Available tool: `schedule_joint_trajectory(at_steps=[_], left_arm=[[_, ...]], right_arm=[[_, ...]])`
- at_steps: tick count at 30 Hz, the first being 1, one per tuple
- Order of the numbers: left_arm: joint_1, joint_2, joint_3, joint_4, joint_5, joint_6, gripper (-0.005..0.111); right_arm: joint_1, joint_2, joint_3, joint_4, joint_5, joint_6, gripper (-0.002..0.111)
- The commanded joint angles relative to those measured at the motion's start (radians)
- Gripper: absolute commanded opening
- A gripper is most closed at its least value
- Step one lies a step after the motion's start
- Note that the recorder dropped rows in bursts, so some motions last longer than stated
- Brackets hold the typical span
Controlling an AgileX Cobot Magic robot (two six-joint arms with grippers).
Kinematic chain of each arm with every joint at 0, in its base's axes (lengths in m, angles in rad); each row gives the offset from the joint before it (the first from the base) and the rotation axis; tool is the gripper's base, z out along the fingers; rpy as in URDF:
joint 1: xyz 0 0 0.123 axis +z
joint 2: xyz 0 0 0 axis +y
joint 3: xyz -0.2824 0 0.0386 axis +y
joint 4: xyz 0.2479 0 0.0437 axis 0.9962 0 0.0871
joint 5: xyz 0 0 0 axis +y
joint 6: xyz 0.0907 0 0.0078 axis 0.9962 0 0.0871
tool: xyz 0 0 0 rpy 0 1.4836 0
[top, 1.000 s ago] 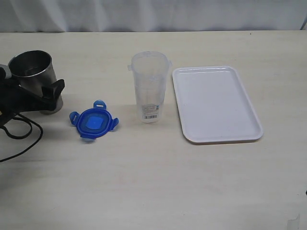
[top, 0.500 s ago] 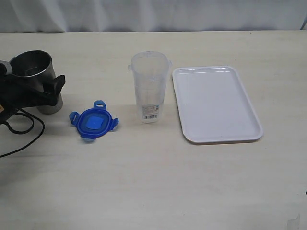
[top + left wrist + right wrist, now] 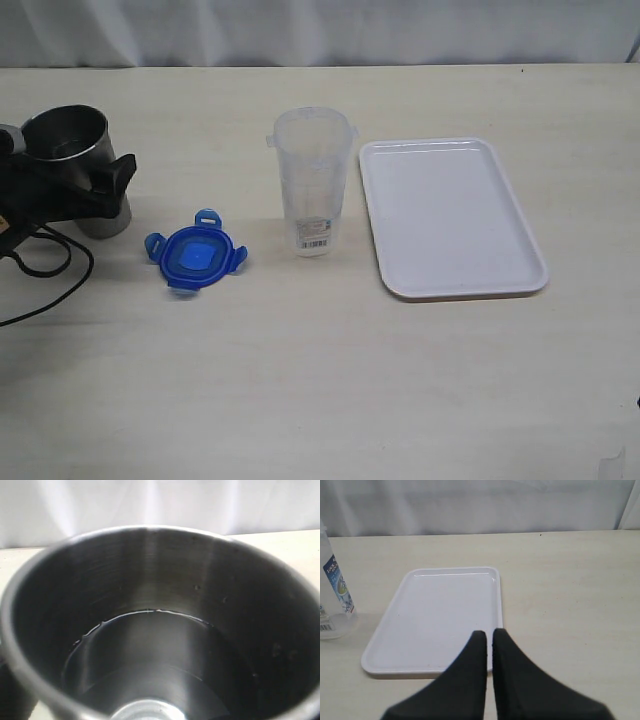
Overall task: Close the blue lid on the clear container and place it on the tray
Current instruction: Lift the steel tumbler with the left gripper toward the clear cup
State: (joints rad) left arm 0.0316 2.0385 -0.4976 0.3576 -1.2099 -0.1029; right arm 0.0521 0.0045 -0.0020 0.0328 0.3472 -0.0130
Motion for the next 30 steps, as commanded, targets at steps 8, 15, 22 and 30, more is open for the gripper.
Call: schedule_joint_trajectory(at_steps=[8, 15, 22, 30], left_arm=[[-0.01, 0.0, -0.005, 0.001, -0.011, -0.006, 0.027], [-0.01, 0.0, -0.005, 0.069, -0.011, -0.01, 0.0], [-0.01, -0.104, -0.005, 0.139, -0.011, -0.106, 0.0], [-0.01, -0.239, -0.06, 0.145, -0.007, -0.236, 0.0]], right_arm=[[-0.004, -0.005, 0.002, 0.005, -0.002, 0.001, 0.004], [-0.004, -0.005, 0.002, 0.005, -0.002, 0.001, 0.004], [-0.004, -0.005, 0.002, 0.005, -0.002, 0.001, 0.004], [-0.004, -0.005, 0.002, 0.005, -0.002, 0.001, 0.004]])
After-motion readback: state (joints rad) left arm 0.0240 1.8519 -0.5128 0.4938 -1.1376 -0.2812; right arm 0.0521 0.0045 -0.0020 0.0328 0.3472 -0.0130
